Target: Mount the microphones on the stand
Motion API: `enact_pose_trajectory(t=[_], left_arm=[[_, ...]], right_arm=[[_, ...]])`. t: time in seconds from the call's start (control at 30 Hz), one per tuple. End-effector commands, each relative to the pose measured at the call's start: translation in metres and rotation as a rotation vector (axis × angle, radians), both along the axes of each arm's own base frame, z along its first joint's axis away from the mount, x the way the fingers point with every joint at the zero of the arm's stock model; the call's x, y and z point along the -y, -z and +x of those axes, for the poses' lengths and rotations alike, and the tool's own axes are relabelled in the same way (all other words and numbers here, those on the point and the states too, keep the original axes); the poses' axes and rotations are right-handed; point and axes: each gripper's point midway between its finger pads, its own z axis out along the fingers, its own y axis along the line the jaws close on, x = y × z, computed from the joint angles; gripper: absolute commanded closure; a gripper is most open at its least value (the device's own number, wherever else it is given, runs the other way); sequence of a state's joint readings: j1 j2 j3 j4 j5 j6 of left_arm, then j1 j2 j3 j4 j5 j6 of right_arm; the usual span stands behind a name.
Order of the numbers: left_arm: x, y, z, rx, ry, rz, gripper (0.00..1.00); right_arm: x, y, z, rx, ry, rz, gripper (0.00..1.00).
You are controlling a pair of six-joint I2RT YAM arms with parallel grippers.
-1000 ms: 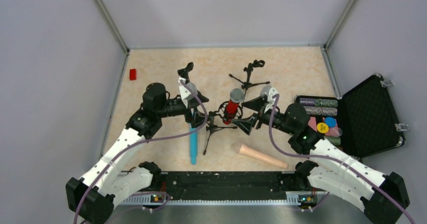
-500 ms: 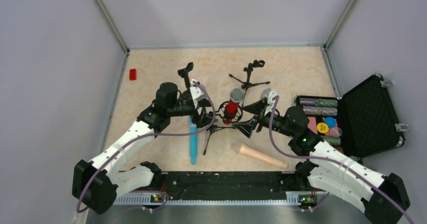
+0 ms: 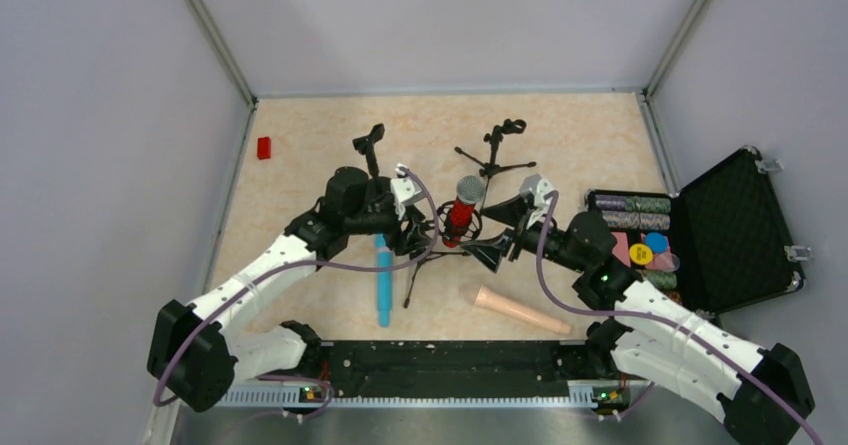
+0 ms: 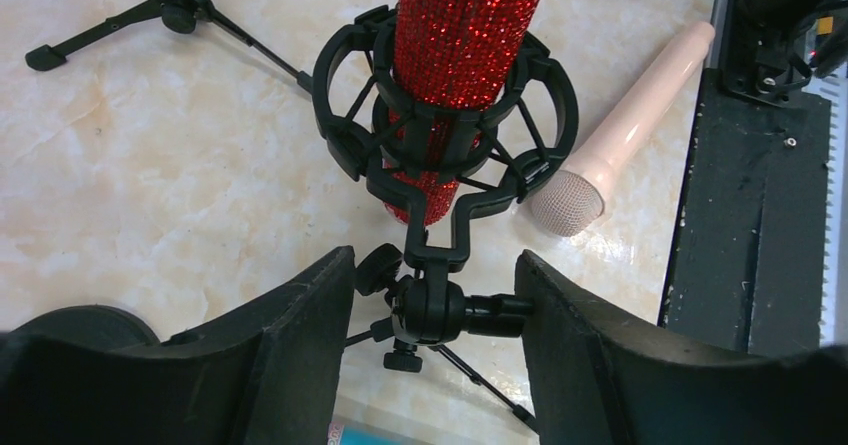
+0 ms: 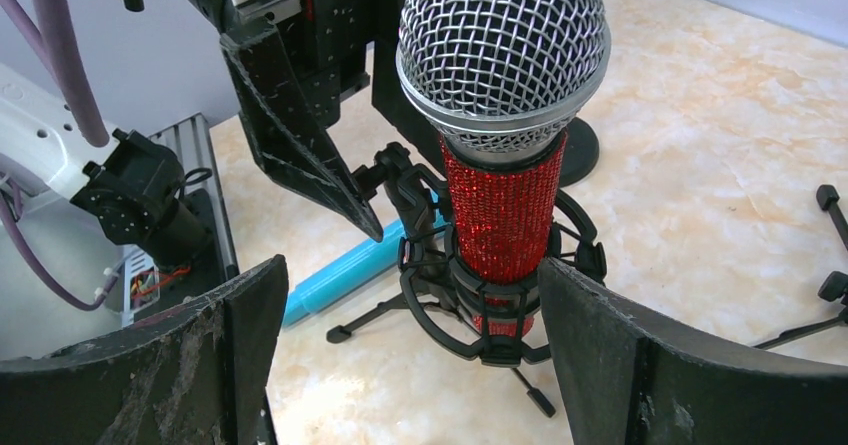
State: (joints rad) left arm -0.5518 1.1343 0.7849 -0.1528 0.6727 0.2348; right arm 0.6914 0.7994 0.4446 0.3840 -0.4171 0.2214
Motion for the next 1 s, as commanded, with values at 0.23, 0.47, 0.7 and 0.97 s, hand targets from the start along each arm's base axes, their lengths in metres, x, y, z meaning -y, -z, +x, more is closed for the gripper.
enact_pose_trajectory(t=[0.23,0.47,0.7,0.97], left_arm=[[0.006,-0.011,0.017,0.027,-0.043,0.008,0.61],[0.011,-0.013,0.017,-0.024,-0.042,-0.002,1.00],[0.014,-0.018,0.019,-0.042,-0.055,-0.024,1.00],[0.024,-0.059,0.031,0.063,-0.073,-0.156,1.00]], right_arm=[[-0.004,-0.010,-0.004,0.045,-0.031,0.048,0.08],[-0.006,-0.011,-0.005,0.045,-0.037,0.055,0.08],[-0.006,-0.012,-0.003,0.051,-0.035,0.053,0.08],[-0.005,-0.010,-0.004,0.048,-0.029,0.062,0.09]])
